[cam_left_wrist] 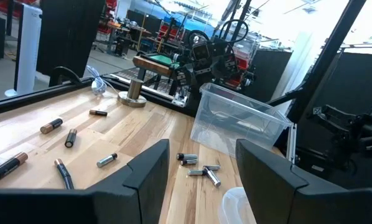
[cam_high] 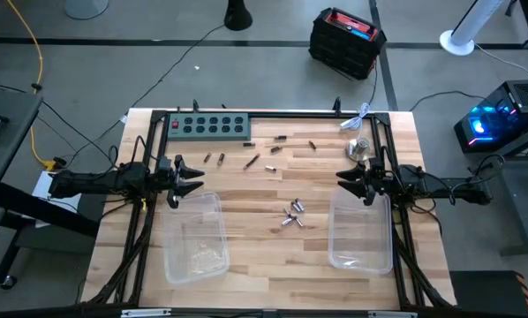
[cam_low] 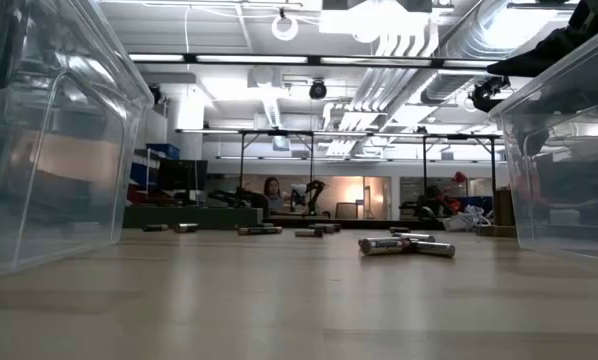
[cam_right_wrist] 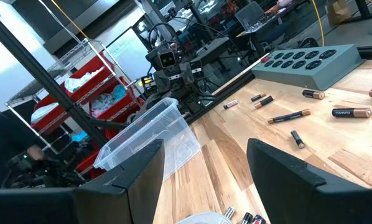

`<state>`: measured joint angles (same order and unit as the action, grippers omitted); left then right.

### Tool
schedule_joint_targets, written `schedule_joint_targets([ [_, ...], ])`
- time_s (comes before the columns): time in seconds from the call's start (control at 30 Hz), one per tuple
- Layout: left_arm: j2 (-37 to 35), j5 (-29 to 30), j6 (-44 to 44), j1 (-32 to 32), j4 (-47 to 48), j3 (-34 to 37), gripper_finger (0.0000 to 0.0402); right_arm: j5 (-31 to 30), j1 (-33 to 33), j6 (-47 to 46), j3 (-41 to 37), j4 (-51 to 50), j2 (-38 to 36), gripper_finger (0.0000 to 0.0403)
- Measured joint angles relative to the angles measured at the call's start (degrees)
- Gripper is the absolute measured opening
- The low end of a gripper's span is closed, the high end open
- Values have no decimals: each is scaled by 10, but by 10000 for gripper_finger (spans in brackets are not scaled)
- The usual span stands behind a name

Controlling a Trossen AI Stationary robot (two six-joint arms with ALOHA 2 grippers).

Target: Sort batteries

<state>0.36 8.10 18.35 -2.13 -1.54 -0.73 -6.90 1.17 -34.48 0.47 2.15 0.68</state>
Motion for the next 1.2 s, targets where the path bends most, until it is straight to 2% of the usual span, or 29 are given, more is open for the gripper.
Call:
schedule_joint_targets([
  [1.1,0,0,0,0,0,0,179,0,0,0,0,0,0,224],
  [1.2,0,0,0,0,0,0,179,-50,0,-11,0,17,0,224],
])
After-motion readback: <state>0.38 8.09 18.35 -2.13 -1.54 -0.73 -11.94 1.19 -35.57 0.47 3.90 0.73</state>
